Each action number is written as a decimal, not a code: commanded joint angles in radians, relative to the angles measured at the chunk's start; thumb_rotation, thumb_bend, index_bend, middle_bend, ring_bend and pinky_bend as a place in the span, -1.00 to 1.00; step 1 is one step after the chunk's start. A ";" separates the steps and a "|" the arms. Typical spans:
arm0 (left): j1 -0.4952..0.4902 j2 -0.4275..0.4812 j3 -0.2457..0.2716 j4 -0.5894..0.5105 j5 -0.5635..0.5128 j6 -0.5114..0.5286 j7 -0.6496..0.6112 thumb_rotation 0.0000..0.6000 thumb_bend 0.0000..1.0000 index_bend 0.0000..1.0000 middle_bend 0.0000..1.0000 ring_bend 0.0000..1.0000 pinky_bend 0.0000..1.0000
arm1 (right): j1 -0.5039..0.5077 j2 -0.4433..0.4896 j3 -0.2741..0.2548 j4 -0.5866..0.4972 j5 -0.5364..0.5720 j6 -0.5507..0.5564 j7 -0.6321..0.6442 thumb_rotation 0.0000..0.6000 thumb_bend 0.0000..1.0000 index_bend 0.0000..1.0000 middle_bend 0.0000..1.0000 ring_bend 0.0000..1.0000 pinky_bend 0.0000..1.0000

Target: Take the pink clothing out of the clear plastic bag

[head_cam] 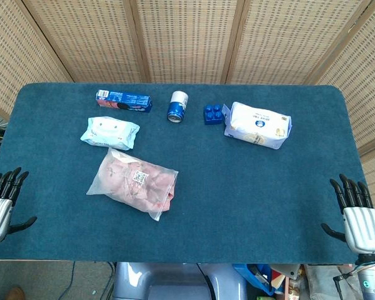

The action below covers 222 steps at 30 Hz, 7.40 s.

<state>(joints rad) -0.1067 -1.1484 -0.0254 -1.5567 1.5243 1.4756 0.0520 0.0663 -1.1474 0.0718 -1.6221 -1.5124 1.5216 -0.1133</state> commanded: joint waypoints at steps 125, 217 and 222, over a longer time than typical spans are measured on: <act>-0.923 -0.789 -0.194 0.655 0.038 -0.407 -0.587 1.00 -0.08 0.24 0.10 0.03 0.24 | 0.544 0.277 0.191 -0.340 0.195 -0.639 0.537 1.00 -0.82 -0.24 -1.00 -1.00 -1.00; -0.784 -0.290 0.049 0.336 0.048 -0.511 -0.415 1.00 -0.76 -1.00 -1.00 -1.00 -1.00 | 0.677 0.003 0.117 -0.289 0.150 -0.716 0.402 1.00 0.36 0.48 -1.00 -1.00 -1.00; -0.814 -0.318 0.052 0.386 0.055 -0.579 -0.368 1.00 -0.74 -1.00 -1.00 -1.00 -1.00 | 0.668 0.016 0.096 -0.275 0.129 -0.716 0.410 1.00 0.35 0.48 -1.00 -1.00 -1.00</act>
<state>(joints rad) -0.9054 -1.4522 0.0211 -1.1924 1.5736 0.9315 -0.3384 0.7364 -1.1343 0.1703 -1.8985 -1.3799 0.8054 0.2946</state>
